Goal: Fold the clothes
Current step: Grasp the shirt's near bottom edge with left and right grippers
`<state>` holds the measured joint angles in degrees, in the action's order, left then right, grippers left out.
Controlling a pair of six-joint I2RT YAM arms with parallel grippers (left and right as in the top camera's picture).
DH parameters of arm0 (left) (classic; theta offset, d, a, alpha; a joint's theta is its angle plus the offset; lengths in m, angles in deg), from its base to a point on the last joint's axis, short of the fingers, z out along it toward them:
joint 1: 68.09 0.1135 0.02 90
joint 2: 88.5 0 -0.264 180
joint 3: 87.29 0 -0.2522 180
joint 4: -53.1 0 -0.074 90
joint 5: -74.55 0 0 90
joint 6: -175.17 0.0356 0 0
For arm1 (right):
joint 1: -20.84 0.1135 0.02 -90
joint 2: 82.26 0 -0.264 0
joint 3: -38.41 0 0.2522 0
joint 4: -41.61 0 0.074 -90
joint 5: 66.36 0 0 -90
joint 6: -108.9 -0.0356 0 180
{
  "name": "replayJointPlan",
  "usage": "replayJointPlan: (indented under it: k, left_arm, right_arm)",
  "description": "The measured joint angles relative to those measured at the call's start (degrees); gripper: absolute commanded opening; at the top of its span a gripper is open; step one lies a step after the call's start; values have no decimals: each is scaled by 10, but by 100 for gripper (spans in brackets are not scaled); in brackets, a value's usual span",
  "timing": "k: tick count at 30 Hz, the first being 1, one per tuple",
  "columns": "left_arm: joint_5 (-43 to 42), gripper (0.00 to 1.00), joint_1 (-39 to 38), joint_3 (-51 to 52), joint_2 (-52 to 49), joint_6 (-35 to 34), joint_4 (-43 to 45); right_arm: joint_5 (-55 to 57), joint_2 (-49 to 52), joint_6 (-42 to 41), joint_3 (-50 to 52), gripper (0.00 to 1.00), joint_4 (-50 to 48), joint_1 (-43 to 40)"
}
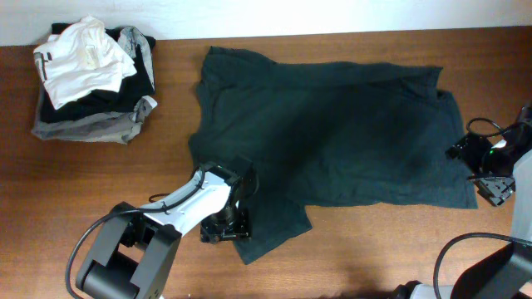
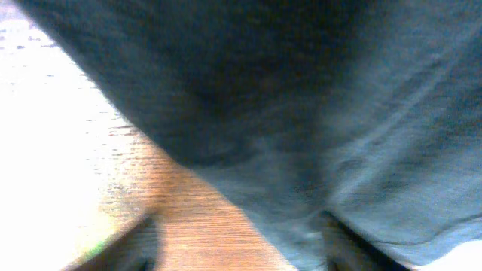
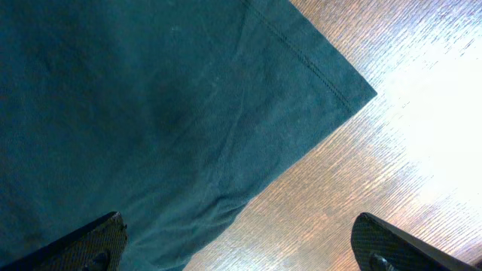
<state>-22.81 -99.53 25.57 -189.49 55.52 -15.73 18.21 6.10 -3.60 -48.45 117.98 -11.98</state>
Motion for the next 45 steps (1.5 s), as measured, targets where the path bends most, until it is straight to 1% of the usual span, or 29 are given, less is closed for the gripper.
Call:
replayJointPlan:
  k: [1,2,5,8,11,16,19,23,28,31,33,36,39,42,45]
  left_arm:
    - [0,5,0,0,0,-2,1]
    - [-1,1,0,-1,0,-3,2]
    - [0,1,-1,-2,0,-3,0]
    - [10,1,-1,-2,0,-10,-7]
    - [51,1,12,-1,-4,-30,-37]
    - [68,1,52,-1,-8,-37,-49]
    - [70,1,53,-1,-8,-37,-49]
    - [73,1,53,-1,-8,-38,-50]
    - [76,1,53,0,-8,-39,-52]
    - [77,1,53,0,-8,-39,-52]
    - [77,1,53,0,-8,-39,-52]
    - [77,1,53,0,-8,-39,-52]
    - [78,1,53,0,-8,-39,-52]
    - [78,1,53,0,-8,-39,-52]
    - [78,1,53,0,-8,-39,-52]
  right_arm:
    - [0,0,-4,2,99,-6,-1]
    - [3,0,-11,6,98,-13,-3]
    - [11,23,-28,19,99,-25,-34]
    - [10,74,-32,24,99,-27,-71]
    - [4,95,-33,33,99,-31,-77]
    - [3,102,-35,72,99,-89,-77]
    - [2,102,-43,100,90,-96,-77]
    - [5,103,-54,164,86,-127,-78]
    - [7,103,-71,175,84,-134,-92]
    - [7,100,-71,175,81,-113,-144]
    - [6,97,-64,181,80,-120,-176]
    - [0,95,-54,205,80,-167,-175]
    - [0,92,-53,209,80,-181,-169]
    - [0,91,-47,210,63,-191,-167]
    - [2,85,-45,219,61,-205,-167]
